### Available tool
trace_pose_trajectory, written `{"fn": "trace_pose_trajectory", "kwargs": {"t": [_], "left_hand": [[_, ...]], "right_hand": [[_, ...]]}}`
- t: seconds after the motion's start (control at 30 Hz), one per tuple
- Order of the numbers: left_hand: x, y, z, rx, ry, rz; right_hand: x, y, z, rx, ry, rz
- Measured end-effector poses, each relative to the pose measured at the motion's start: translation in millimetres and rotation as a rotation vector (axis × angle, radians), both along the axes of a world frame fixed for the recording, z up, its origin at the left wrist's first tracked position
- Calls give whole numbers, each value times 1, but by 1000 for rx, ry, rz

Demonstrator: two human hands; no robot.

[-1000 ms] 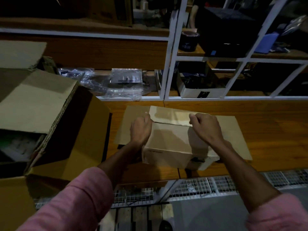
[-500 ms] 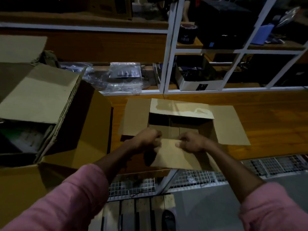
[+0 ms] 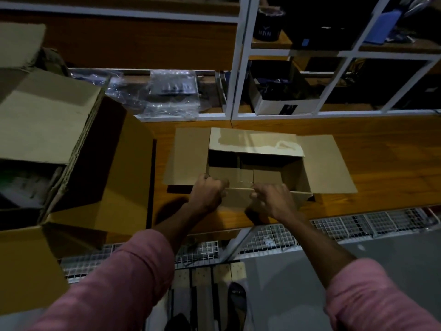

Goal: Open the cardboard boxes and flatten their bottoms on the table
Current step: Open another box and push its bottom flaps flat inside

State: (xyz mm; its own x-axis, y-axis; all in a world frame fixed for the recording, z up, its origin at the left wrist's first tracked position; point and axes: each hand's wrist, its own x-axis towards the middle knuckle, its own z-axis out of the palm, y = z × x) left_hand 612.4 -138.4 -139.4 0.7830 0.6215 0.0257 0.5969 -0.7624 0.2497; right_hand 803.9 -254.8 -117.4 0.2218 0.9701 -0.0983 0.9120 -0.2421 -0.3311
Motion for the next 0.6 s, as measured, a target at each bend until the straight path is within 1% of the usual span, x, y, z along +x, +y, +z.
{"fn": "trace_pose_trajectory", "kwargs": {"t": [0.07,0.13,0.23,0.3,0.37,0.4,0.47,0.5,0.53,0.6], "left_hand": [[0,3,-1,-48,7,-1],[0,5,-1,-96,-10,-5],[5,7,6,-133,-36,1],[12,12,12,-123,-39,2],[24,18,20,-158,-11,21],[32,22,24,-177,24,20],[46,34,26,-159,72,29],[52,41,26,-151,66,52],[57,48,26,-134,59,81],[68,65,28,-68,87,114]], "right_hand": [[4,-2,-1,-17,-29,38],[5,-2,3,-59,8,31],[5,8,6,-2,178,-143],[9,27,4,-35,162,-223],[14,47,0,-117,121,-230],[17,57,-3,-108,109,-215],[21,73,-1,71,97,-167],[24,81,1,149,68,-132],[29,90,2,195,34,-107],[43,110,7,222,-28,-83]]}}
